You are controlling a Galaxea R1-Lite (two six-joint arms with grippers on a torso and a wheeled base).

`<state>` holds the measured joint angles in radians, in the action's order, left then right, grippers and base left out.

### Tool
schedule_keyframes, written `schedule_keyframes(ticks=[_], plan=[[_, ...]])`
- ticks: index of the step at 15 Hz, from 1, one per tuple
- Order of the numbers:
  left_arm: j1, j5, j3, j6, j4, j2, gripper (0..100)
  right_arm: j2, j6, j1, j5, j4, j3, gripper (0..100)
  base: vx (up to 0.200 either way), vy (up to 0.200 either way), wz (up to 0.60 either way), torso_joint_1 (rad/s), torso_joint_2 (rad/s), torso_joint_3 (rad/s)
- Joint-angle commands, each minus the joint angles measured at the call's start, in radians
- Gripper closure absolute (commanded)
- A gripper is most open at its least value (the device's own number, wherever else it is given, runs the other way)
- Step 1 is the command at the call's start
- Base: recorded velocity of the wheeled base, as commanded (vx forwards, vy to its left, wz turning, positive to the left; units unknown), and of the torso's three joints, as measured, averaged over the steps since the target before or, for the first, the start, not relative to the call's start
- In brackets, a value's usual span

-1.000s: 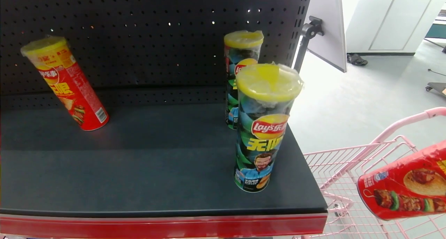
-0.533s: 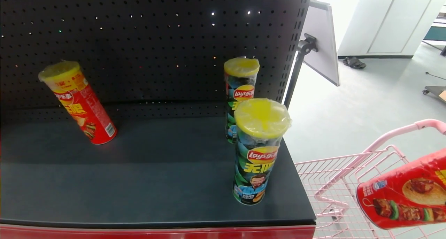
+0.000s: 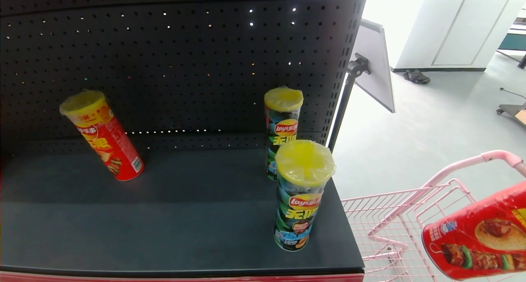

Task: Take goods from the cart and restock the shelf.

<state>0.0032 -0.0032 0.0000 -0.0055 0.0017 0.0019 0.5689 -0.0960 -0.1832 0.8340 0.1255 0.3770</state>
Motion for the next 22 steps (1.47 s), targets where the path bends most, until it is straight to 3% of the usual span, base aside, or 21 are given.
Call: schedule_keyframes(ticks=[1, 13, 17, 22], plan=[[0.000, 0.000, 0.000, -0.001, 0.000, 0.000, 0, -0.012, -0.001, 0.001, 0.000, 0.002, -0.013, 100, 0.000, 0.000, 0.00, 0.168, -0.34, -0.193], [0.001, 0.000, 0.000, -0.001, 0.000, 0.000, 0, -0.098, 0.062, 0.051, -0.001, 0.000, -0.032, 100, 0.000, 0.000, 0.00, 0.009, -0.02, -0.010], [0.001, 0.000, 0.000, -0.001, 0.000, 0.000, 0, -0.248, 0.064, 0.090, -0.004, -0.162, -0.061, 100, 0.000, 0.000, 0.00, 0.000, 0.00, 0.000], [0.001, -0.001, 0.000, -0.001, 0.000, 0.000, 0, -0.299, 0.064, 0.091, -0.003, -0.191, -0.047, 100, 0.000, 0.000, 0.00, 0.000, 0.00, 0.000]])
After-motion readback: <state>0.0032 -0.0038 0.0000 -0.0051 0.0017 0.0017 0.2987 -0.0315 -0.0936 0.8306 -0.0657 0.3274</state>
